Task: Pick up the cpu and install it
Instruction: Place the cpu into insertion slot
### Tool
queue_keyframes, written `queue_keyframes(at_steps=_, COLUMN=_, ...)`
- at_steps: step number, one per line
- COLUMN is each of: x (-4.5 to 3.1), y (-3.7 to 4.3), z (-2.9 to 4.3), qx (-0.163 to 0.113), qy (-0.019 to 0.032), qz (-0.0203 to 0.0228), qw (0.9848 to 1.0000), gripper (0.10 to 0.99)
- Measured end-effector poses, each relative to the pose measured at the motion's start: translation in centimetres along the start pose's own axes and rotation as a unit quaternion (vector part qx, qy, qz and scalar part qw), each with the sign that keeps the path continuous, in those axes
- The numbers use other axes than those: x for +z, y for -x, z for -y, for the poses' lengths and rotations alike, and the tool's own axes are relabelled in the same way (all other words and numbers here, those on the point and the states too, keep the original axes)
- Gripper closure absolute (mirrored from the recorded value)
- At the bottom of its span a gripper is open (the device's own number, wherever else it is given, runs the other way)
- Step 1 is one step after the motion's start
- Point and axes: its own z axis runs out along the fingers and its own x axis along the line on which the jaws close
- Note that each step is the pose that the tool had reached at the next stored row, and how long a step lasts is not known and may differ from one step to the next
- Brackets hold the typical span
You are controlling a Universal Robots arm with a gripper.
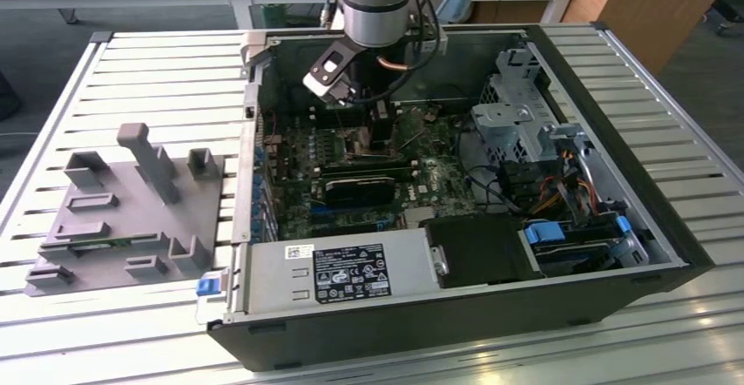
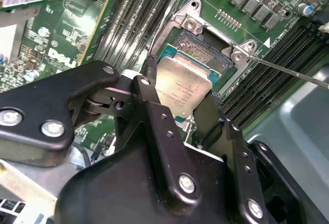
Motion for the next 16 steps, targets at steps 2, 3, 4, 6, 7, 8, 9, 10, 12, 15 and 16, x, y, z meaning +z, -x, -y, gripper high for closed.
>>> queue_keyframes(at_steps=2, x=0.24, y=-0.08, z=0.01, qx=-0.001, qy=0.0000, qz=0.0001, qw=1.0000, gripper=0.549)
queue_keyframes(at_steps=3, x=0.34, y=-0.13, z=0.02, qx=-0.002, qy=0.0000, qz=0.0000, qw=1.0000, gripper=0.549)
queue_keyframes(at_steps=4, x=0.42, y=-0.16, z=0.02, qx=-0.003, qy=0.0001, qz=-0.0001, qw=1.0000, gripper=0.549)
queue_keyframes(at_steps=6, x=0.51, y=-0.16, z=0.10, qx=-0.003, qy=0.0001, qz=0.0000, qw=1.0000, gripper=0.549)
queue_keyframes(at_steps=7, x=0.54, y=-0.18, z=0.13, qx=-0.003, qy=0.0000, qz=0.0000, qw=1.0000, gripper=0.549)
queue_keyframes(at_steps=8, x=0.58, y=-0.20, z=0.19, qx=-0.003, qy=0.0001, qz=0.0000, qw=1.0000, gripper=0.549)
queue_keyframes(at_steps=9, x=0.64, y=-0.23, z=0.28, qx=-0.003, qy=0.0001, qz=0.0000, qw=1.0000, gripper=0.549)
queue_keyframes(at_steps=10, x=0.72, y=-0.27, z=0.30, qx=-0.003, qy=0.0001, qz=0.0000, qw=1.0000, gripper=0.549)
queue_keyframes(at_steps=12, x=0.81, y=-0.50, z=0.32, qx=-0.003, qy=0.0000, qz=0.0003, qw=1.0000, gripper=0.549)
queue_keyframes(at_steps=15, x=0.94, y=-0.72, z=0.33, qx=0.001, qy=0.0000, qz=0.0005, qw=1.0000, gripper=0.549)
queue_keyframes(at_steps=16, x=0.98, y=-0.73, z=0.36, qx=0.002, qy=-0.0001, qz=0.0006, qw=1.0000, gripper=0.549)
